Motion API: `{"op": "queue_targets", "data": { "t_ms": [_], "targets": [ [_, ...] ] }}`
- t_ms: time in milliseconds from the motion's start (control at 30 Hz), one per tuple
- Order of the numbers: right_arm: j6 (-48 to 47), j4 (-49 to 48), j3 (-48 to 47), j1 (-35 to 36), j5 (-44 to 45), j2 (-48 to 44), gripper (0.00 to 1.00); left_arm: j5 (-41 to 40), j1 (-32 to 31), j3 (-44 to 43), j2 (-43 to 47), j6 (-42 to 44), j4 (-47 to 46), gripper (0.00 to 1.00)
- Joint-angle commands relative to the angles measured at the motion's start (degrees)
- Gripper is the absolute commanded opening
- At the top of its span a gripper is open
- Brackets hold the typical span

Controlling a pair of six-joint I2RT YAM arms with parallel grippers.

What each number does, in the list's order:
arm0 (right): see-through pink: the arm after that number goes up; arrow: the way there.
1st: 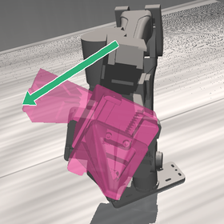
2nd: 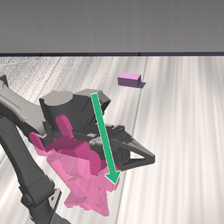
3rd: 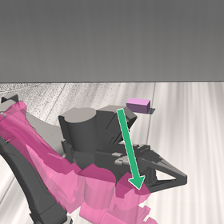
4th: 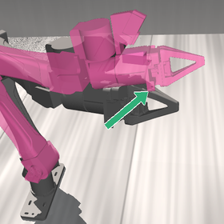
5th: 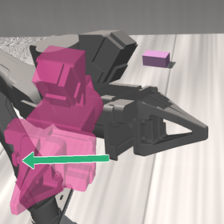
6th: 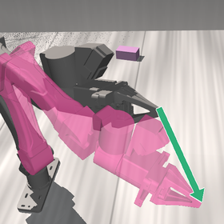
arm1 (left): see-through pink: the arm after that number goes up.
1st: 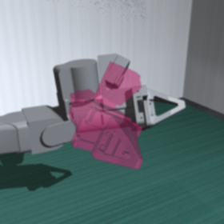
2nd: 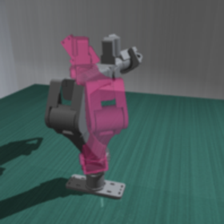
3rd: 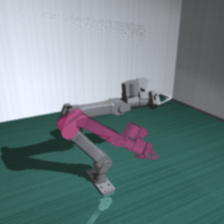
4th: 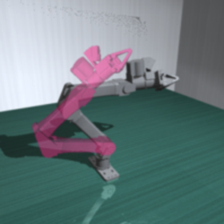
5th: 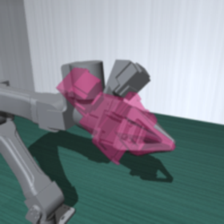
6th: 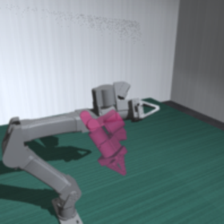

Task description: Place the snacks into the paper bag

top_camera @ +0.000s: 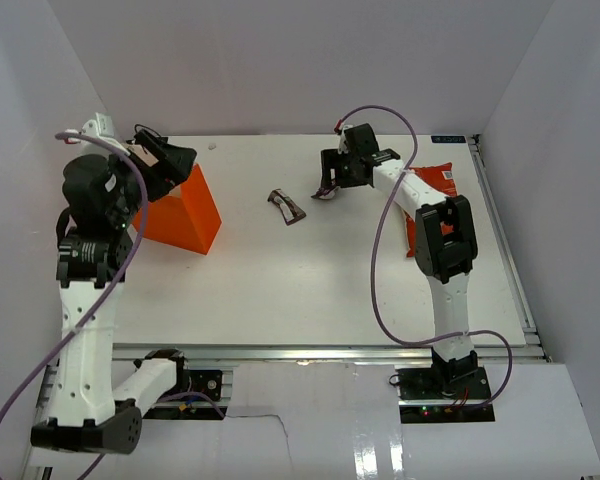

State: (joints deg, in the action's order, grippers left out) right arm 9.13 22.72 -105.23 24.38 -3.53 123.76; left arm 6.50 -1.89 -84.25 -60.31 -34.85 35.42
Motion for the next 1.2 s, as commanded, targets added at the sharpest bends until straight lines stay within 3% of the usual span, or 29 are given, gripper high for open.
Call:
{"op": "queue_targets", "data": {
  "t_ms": [0, 200, 433, 533, 800, 1000, 1167],
  "targets": [
    [7.7, 0.6, -4.8, -1.4, 0.7, 3.1, 0.78, 12.8, 0.1, 8.6, 7.0, -2.8, -8.7, 0.98],
    [14.6, -2.3, -9.4, -3.7, -4.4, 8.9, 0.79, 14.9, 0.1, 21.9, 15.6, -8.2, -9.8, 0.98],
    [21.0, -5.8, -7.3, -4.0, -11.1, 12.4, 0.78, 15.7, 0.1, 26.8, 19.3, -12.3, -11.6, 0.98],
    [21.8, -7.2, -5.8, -4.0, -13.0, 13.4, 0.72, 16.5, 0.1, 26.6, 18.6, -12.7, -11.7, 0.98],
    [19.7, -11.2, -3.3, -4.4, -17.0, 12.1, 0.37, 21.1, -0.7, 30.7, 15.8, -18.0, -17.3, 0.98],
    [13.6, -14.4, 3.2, -5.8, -22.9, 7.5, 0.25, 13.9, -12.6, 34.0, 12.0, -19.5, -22.1, 0.98],
    [0.1, -15.3, 12.7, -8.9, -39.2, -1.8, 0.2, 9.1, -22.5, 34.8, 5.3, -20.7, -26.3, 0.98]
  ]
}}
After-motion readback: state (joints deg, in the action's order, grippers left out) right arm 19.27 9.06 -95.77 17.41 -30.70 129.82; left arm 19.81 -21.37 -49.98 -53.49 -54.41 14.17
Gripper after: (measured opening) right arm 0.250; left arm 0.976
